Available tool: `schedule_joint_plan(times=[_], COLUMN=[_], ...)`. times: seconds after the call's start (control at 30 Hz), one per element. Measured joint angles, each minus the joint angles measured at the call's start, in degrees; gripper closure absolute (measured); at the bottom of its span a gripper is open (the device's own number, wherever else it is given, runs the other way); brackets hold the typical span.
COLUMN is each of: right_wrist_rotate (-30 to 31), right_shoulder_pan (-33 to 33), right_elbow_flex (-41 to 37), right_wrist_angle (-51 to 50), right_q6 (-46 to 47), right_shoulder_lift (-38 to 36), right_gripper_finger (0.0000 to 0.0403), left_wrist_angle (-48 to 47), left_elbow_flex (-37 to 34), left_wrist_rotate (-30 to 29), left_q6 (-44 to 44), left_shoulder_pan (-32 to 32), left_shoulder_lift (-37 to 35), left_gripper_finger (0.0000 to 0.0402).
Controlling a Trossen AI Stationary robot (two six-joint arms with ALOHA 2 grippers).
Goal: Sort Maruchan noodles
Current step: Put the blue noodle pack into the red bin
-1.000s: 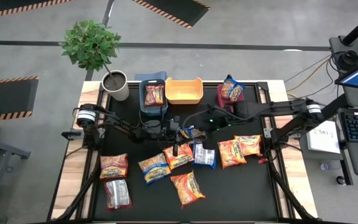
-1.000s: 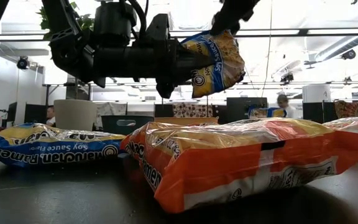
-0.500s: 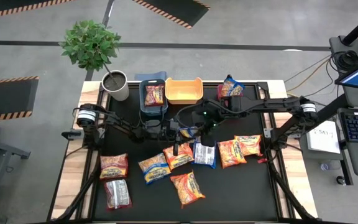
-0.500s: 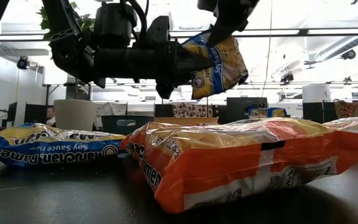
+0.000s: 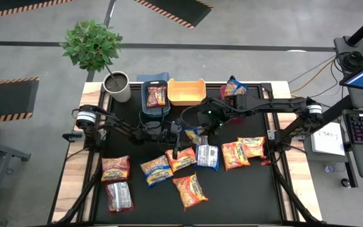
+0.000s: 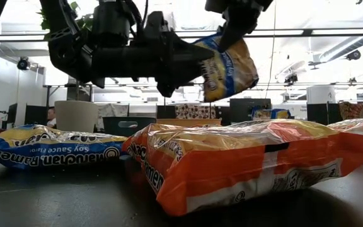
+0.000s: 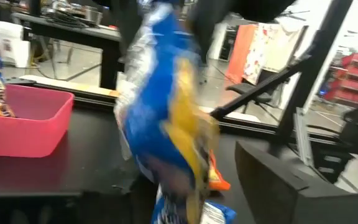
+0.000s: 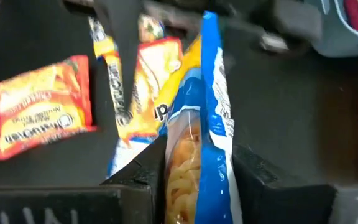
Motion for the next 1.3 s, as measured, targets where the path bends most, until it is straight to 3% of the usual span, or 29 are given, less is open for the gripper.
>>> schedule_joint_plan(times=[0.13,0.33,0.53,0.93,1.3], right_wrist_rotate=[0.18,0.29,0.29,1.90,5.21], right_shoulder_pan=[-3.15,-9.55,-16.50,-26.78,-32.70], right_elbow_flex=[-0.54,-3.76,-11.01,-28.68,-34.06], right_wrist_angle=[-2.05,-2.23,5.75,20.71,21.37], right_q6=[-2.74,-8.02,-9.89,-10.62,-10.91], right_shoulder_lift=[-2.15,-6.74,-12.67,-24.02,-30.18], right_gripper_finger=[0.0305,0.0295,0.0302,0.0301,0.0300], left_wrist_angle=[-0.09,-2.22,-2.33,-3.06,-3.23], left_elbow_flex=[-2.11,-5.96,-8.85,-9.69,-9.67], left_wrist_rotate=[0.01,0.01,-0.12,-0.18,-0.25], left_q6=[-0.35,-2.53,-4.47,-6.29,-6.04], left_shoulder_pan=[0.07,0.07,-0.04,0.00,0.00], left_shoulder_lift=[-3.44,-10.65,-15.06,-15.63,-15.61], left_gripper_finger=[0.0181,0.0176,0.0175,0.0175,0.0175])
